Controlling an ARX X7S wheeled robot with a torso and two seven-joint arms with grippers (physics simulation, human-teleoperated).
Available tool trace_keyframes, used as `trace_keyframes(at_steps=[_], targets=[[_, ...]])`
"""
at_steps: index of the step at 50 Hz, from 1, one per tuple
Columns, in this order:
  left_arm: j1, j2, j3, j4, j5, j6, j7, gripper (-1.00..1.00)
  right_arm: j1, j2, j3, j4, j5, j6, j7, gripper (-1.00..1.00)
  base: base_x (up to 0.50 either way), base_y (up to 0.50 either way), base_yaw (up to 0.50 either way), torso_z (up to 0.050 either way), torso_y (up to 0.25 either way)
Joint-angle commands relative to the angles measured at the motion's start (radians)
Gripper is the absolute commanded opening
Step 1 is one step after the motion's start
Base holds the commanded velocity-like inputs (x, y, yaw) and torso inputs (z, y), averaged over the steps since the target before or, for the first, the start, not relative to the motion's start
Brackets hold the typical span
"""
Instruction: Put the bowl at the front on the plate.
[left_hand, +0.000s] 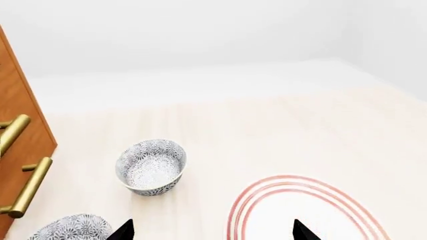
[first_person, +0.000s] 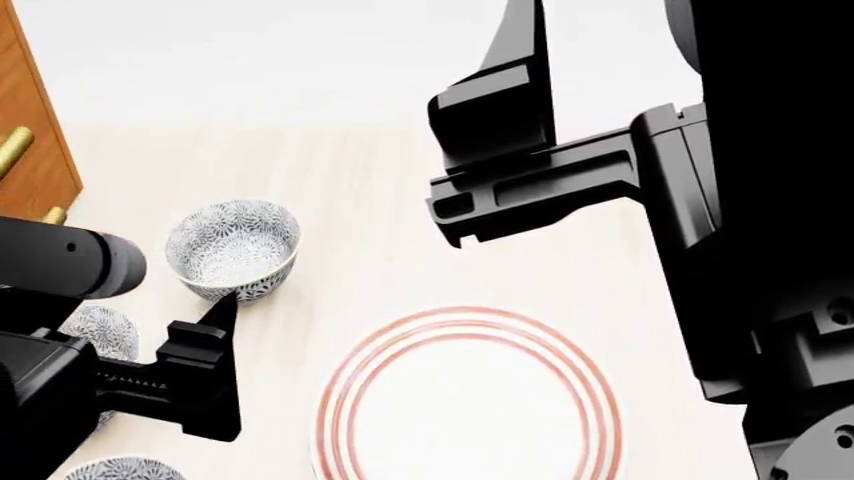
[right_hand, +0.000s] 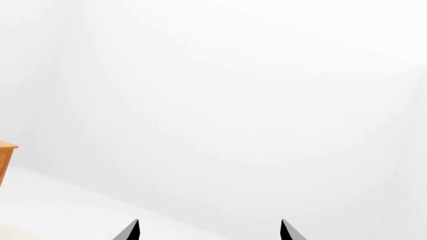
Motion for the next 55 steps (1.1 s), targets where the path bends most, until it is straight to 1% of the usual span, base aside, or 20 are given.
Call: trace_keyframes(at_steps=[1,5,10,23,37,46,49,55], targets=[[0.037,0.000,0.012,-0.002,0.031,0.006,0.020,1.00,0.002,0.008,0.000,-0.003,0.008,-0.008,0.005,1.00,0.00,0.00,0.00,0.000,0.000],[0.044,-0.002,0.014,0.000,0.037,0.009,0.025,1.00,0.001,0.010,-0.002,-0.005,0.009,-0.010,0.007,1.00,0.00,0.00,0.00,0.000,0.000],[0.084,-0.003,0.015,-0.003,0.081,0.013,0.061,1.00,-0.001,0.012,-0.003,-0.006,0.009,-0.014,0.007,1.00,0.00,0.00,0.00,0.000,0.000],[0.120,-0.008,0.025,-0.012,0.115,0.022,0.086,1.00,0.000,0.014,-0.009,-0.005,0.005,-0.019,0.004,1.00,0.00,0.00,0.00,0.000,0.000],[0.133,-0.018,0.031,-0.022,0.107,0.034,0.089,1.00,0.020,0.015,-0.023,0.001,0.010,-0.017,0.007,1.00,0.00,0.00,0.00,0.000,0.000],[0.168,-0.023,0.047,-0.018,0.151,0.034,0.119,1.00,0.026,0.016,-0.029,0.002,0.009,-0.018,0.005,1.00,0.00,0.00,0.00,0.000,0.000],[0.196,-0.023,0.053,-0.022,0.192,0.040,0.150,1.00,0.020,0.016,-0.030,0.001,0.004,-0.021,0.002,1.00,0.00,0.00,0.00,0.000,0.000],[0.205,-0.025,0.061,-0.022,0.199,0.042,0.153,1.00,0.019,0.018,-0.029,-0.002,0.004,-0.026,0.002,1.00,0.00,0.00,0.00,0.000,0.000]])
